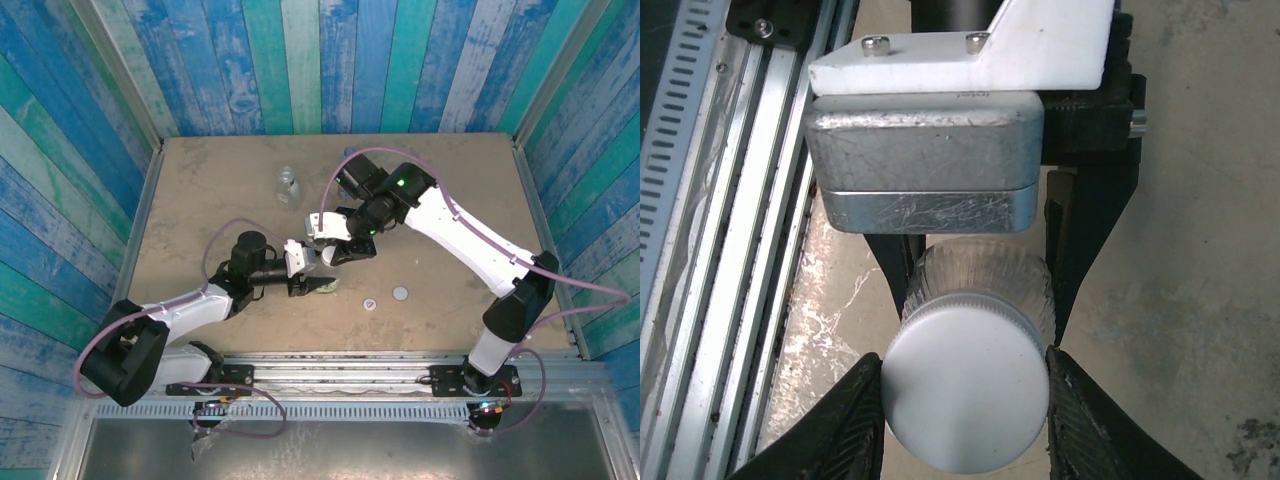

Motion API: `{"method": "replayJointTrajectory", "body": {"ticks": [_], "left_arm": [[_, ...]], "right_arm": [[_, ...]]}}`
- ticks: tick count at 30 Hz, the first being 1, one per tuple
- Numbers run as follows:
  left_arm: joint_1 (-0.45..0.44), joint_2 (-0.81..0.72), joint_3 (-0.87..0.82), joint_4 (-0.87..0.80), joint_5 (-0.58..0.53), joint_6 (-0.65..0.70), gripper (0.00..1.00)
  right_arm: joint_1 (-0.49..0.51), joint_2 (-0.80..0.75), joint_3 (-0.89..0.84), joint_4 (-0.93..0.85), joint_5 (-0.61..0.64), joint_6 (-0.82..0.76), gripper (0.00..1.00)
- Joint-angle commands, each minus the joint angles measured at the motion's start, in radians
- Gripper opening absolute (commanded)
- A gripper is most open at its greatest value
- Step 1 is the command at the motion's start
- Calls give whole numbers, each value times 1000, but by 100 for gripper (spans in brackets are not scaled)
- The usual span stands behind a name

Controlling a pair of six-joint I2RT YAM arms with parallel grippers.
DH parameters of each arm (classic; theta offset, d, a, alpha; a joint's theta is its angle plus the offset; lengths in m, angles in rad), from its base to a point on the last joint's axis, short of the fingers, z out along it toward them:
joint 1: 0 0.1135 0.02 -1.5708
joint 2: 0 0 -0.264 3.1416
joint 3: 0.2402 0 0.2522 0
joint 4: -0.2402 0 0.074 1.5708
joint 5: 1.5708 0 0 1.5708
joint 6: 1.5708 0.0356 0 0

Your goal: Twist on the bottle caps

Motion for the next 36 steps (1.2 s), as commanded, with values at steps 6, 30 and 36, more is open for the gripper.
{"method": "replayJointTrajectory", "body": {"ticks": [6, 30, 36], "left_arm": [[1, -36, 17, 65, -115, -52, 50], [1, -27, 20, 30, -176, -29, 50], [1, -49, 12, -10, -72, -28, 50]], "right_arm": [[2, 24, 26, -8, 58, 229, 27], [14, -94, -78, 166, 169, 896, 63], [4, -225, -166, 203, -7, 466, 77]]}}
